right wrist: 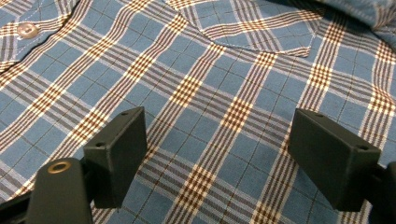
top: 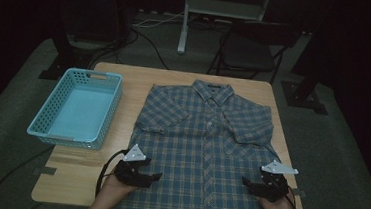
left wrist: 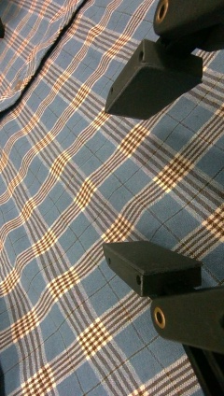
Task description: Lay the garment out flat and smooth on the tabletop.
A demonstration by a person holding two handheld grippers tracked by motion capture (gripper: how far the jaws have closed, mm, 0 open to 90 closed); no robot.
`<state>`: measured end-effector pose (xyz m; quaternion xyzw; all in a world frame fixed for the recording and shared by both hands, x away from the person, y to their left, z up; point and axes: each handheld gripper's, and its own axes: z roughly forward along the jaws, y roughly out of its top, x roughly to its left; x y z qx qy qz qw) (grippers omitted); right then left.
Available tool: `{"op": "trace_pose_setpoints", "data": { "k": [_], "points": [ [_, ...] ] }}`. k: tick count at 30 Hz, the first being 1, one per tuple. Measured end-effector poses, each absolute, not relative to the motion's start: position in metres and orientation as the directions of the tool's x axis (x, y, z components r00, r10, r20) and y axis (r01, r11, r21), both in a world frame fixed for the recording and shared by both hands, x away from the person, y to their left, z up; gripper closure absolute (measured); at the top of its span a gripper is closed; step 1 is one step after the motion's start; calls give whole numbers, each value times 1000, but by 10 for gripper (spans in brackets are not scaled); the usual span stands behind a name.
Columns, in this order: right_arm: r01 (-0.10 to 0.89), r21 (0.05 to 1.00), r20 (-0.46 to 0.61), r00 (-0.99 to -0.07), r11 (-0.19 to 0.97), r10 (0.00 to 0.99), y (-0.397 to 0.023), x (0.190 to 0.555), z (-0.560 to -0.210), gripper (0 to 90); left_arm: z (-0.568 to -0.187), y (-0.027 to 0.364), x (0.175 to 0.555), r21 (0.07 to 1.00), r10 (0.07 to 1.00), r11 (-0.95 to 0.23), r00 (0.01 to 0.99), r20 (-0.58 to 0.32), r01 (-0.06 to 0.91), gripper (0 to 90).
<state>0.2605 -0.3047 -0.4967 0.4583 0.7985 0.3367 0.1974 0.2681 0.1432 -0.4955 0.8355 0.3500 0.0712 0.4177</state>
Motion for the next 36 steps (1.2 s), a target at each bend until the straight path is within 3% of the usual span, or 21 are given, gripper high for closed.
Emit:
{"op": "trace_pose_setpoints", "data": {
  "k": [23,31,36],
  "points": [
    [614,720,-3,-464,324,886,-316,202,-498,193,-497,130,232,750,610,-440,777,-154,494,291],
    [648,672,-4,-481,358,877,-316,195,-493,193,-498,129,222,754,599,-448,787,-147,481,291],
    [642,662,-24,-497,386,868,-311,211,-484,193,-498,130,224,757,594,-436,788,-164,487,291]
  ]
}}
